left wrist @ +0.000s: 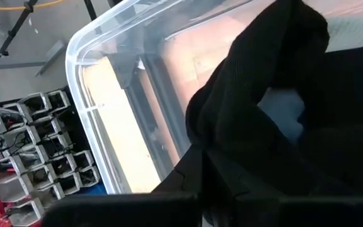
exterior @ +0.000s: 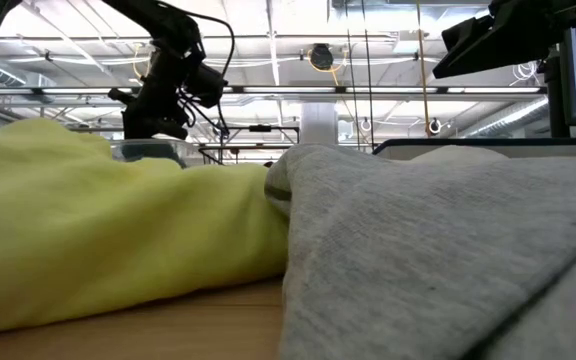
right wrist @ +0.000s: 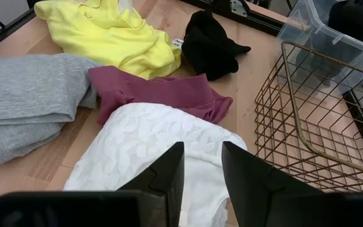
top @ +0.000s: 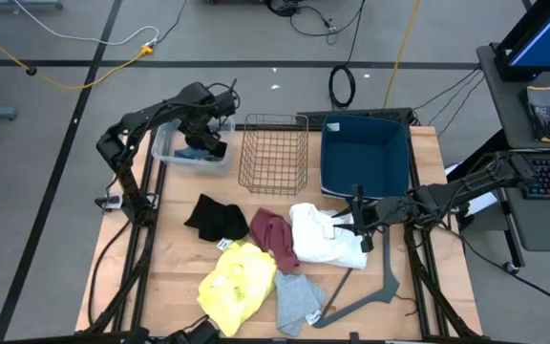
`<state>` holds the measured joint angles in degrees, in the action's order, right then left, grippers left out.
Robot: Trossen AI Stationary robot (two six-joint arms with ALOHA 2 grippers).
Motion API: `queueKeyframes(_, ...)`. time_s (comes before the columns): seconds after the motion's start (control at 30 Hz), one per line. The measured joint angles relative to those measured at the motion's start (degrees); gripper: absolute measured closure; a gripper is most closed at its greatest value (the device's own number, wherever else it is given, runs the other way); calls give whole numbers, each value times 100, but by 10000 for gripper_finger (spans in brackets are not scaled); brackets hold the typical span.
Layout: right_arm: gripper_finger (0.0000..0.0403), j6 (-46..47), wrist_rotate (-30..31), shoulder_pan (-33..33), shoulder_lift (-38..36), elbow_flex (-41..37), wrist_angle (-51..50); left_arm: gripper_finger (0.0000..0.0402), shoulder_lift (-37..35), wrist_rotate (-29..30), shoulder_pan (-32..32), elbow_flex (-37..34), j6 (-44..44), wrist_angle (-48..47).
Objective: Pick & Place Cloths
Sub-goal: Put the black sock into the transparent bin, then put the black underwear into the black mesh basket
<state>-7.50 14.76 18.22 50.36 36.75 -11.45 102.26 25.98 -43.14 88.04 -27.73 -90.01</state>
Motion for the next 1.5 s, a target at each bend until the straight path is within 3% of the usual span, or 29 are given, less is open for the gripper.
queueKeyframes(0.3, 303, 1, 0, 0, -1, 0, 1, 355, 0, 441, 2, 0, 222, 1)
queueKeyframes(0.47, 303, 1, 0, 0, 1, 0, 1, 307, 0, 834, -50, 1, 470, 0)
queueKeyframes(0.8, 303, 1, 0, 0, -1, 0, 1, 213, 0, 863, -143, 4, 489, -1)
queueKeyframes(1.17, 303, -23, 11, -2, 0, 0, 1, 225, -966, 918, 322, 32, 315, 32)
queueKeyframes(1.5, 303, -7, 13, -1, 0, 0, 3, 240, -1990, 513, 1571, 34, 278, 817)
